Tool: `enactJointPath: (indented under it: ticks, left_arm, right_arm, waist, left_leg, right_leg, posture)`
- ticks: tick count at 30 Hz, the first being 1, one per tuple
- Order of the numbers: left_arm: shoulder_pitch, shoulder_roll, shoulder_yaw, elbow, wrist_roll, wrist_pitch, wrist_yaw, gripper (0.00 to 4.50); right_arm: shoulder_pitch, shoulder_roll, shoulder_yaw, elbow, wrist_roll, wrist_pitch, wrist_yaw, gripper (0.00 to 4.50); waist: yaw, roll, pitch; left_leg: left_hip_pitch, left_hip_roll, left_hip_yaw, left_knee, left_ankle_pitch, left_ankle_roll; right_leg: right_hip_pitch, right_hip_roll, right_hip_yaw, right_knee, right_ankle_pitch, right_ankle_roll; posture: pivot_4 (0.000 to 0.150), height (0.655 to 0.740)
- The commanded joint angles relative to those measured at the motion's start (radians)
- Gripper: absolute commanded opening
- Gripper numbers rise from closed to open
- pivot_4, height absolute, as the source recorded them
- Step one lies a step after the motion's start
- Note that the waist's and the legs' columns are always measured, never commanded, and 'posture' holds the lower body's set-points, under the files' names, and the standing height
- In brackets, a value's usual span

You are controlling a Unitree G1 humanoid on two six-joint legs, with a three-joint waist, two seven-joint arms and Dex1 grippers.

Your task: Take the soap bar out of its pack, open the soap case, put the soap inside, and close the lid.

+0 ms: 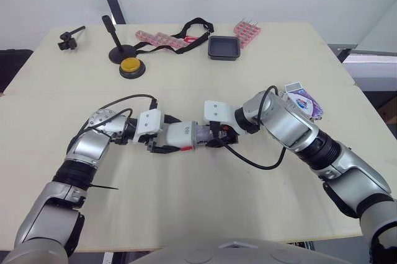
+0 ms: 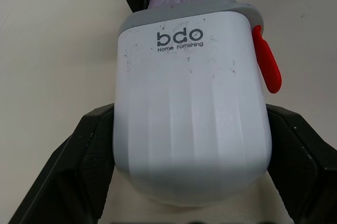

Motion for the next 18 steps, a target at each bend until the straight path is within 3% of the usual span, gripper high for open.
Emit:
enactJointPath:
  ticks: [1, 14, 16, 18]
  left_arm:
    - [-0.018, -0.011, 0.012, -0.039, -0.018, -0.011, 0.01, 3.47]
    - [-0.017, -0.034, 0.012, -0.049, -0.015, -0.006, 0.023, 3.47]
    - [-0.015, -0.033, 0.013, -0.049, -0.015, -0.005, 0.024, 3.47]
    - [-0.014, -0.034, 0.014, -0.049, -0.013, -0.005, 0.027, 3.47]
  right_arm:
    - [-0.029, 0.006, 0.007, -0.026, 0.002, 0.0, 0.009, 2.56]
    - [-0.035, 0.038, 0.011, -0.042, 0.018, 0.057, -0.004, 2.56]
    - [-0.03, 0.04, 0.0, -0.05, 0.028, 0.079, -0.009, 3.61]
    - [-0.027, 0.032, -0.002, -0.056, 0.03, 0.071, -0.007, 4.23]
  waist:
    - [0.0, 0.0, 0.0]
    - [0.0, 0.0, 0.0]
    - [0.0, 0.0, 0.0]
    - [0.0, 0.0, 0.0]
  left_leg:
    - [0.0, 0.0, 0.0, 0.0, 0.0, 0.0]
    - [0.0, 0.0, 0.0, 0.0, 0.0, 0.0]
    - [0.0, 0.0, 0.0, 0.0, 0.0, 0.0]
    - [0.0, 0.0, 0.0, 0.0, 0.0, 0.0]
  right_leg:
    - [0.0, 0.0, 0.0, 0.0, 0.0, 0.0]
    - [0.0, 0.0, 0.0, 0.0, 0.0, 0.0]
    - [0.0, 0.0, 0.0, 0.0, 0.0, 0.0]
    - [0.0, 0.0, 0.0, 0.0, 0.0, 0.0]
  posture:
    - [0.15, 0.7291]
    - [0.15, 0.7291]
    - [0.15, 0.7291]
    - [0.15, 0.7291]
